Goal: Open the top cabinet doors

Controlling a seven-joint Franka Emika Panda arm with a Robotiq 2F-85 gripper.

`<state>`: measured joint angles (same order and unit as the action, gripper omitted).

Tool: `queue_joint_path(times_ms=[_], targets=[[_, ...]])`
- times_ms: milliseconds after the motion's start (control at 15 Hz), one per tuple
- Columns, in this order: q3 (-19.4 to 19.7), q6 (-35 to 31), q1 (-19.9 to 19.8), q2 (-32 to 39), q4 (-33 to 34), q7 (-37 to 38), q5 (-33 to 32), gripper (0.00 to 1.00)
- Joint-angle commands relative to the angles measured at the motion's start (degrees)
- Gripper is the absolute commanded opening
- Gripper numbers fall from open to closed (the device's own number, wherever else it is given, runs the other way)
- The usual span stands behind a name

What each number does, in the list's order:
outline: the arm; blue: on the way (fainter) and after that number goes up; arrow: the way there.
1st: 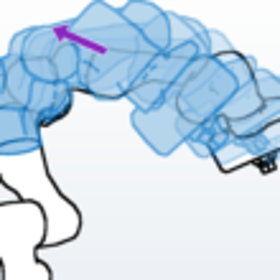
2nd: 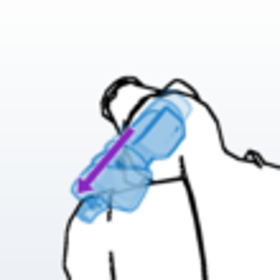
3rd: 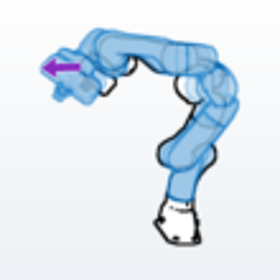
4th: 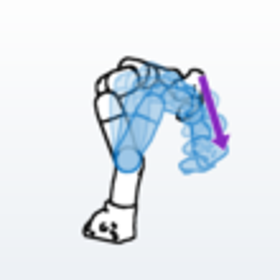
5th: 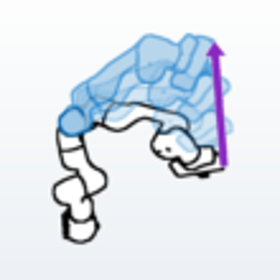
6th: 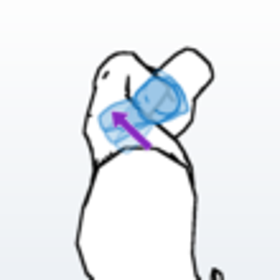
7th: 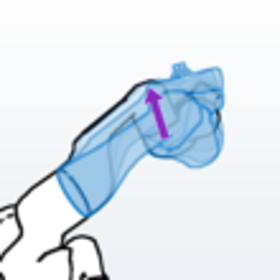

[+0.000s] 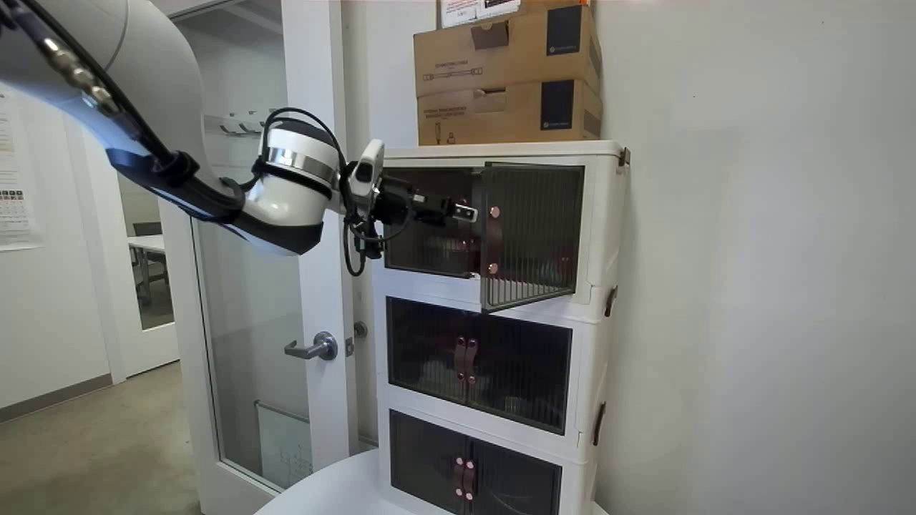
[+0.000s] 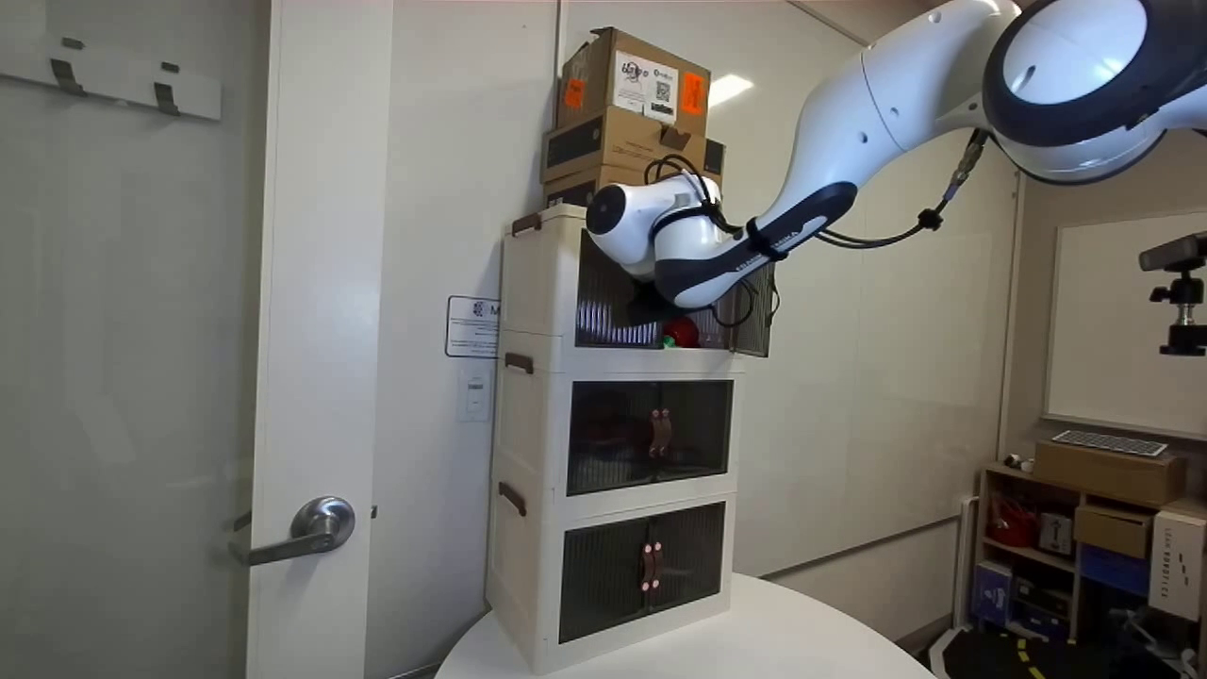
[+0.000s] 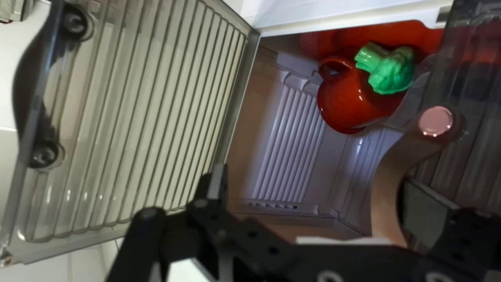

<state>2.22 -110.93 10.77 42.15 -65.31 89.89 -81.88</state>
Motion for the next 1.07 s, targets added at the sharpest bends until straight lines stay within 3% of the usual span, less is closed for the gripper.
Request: queue_joint_path(times_ms=[0,267,1000], targets=[[-0.59,-2.55,-1.73,1.61,1.27,-2.25,1.37,1.00],[-0.70,-4.14,-2.46,1.67,0.96,-2.10,1.91,1.00],[-0.20,2.29,-1.34,-0.81,-2.78,-4.27,6.06,1.00]])
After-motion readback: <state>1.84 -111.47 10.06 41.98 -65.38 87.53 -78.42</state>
